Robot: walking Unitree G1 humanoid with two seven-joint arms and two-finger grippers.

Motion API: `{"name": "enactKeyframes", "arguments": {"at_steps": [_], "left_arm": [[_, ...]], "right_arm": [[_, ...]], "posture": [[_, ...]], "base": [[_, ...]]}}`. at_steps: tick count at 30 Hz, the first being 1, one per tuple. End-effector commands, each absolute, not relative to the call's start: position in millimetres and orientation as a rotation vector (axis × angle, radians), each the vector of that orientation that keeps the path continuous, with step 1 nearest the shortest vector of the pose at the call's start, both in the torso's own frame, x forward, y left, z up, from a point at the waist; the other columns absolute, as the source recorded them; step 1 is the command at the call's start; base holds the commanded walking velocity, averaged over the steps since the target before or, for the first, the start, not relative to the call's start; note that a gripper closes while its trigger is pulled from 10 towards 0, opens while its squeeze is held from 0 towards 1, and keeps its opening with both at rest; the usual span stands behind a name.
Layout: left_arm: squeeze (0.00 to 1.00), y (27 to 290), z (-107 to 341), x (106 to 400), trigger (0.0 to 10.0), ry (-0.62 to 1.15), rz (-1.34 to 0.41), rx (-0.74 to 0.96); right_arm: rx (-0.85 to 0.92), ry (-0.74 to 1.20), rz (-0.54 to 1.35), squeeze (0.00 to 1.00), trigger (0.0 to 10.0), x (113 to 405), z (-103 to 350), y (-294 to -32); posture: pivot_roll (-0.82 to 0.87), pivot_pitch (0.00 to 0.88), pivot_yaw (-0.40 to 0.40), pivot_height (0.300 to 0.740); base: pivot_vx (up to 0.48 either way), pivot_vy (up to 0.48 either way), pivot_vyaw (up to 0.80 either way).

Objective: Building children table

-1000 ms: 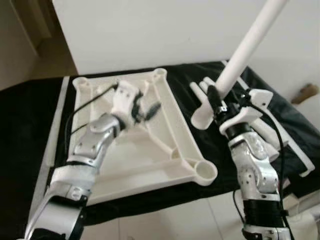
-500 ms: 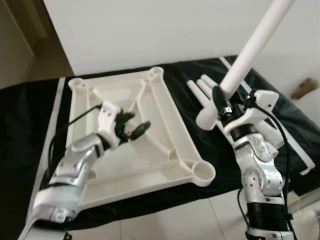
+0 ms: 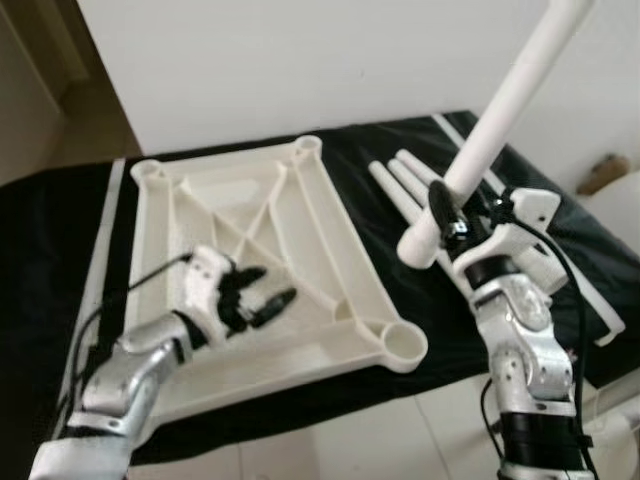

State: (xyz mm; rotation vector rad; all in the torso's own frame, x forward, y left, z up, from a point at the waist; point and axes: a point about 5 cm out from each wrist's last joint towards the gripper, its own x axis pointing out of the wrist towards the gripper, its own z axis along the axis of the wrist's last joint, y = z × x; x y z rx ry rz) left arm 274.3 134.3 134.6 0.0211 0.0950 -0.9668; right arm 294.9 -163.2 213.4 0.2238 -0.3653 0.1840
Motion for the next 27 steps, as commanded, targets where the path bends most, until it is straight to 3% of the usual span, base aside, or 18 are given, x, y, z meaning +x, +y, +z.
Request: {"name": "enactKeyframes", "arguments": {"at_steps": [1,5,14,20,27], "left_arm": [[0.0,121,129,261,10.0,0.119,-1.219,0.062],[0.0,110,120,258,10.0,0.129,-1.229,0.134],[0.0,113,106,273,10.0,0.185,-1.104,0.353],[0.0,115,106,308,10.0,0.137,-0.878,0.528],[0.0,104,117,334,10.0,0.061,-0.726,0.59]], "right_arm": [[0.228,-0.38,0.202,0.0,10.0,295,218,-159],[0.23,-0.38,0.213,0.0,10.0,297,219,-157],[0.23,-0.379,0.226,0.0,10.0,298,220,-156],[0.261,-0.362,0.227,0.0,10.0,301,219,-155],[0.273,-0.344,0.235,0.0,10.0,303,217,-152]], "posture": [[-0.05,0.049,0.036,0.74],[-0.05,0.043,0.032,0.74],[-0.05,0.026,0.027,0.74],[-0.05,0.015,0.025,0.74],[-0.04,0.015,0.024,0.74]], "base": [[0.0,0.0,0.0],[0.0,0.0,0.0],[0.0,0.0,0.0],[0.0,0.0,0.0],[0.0,0.0,0.0]]}}
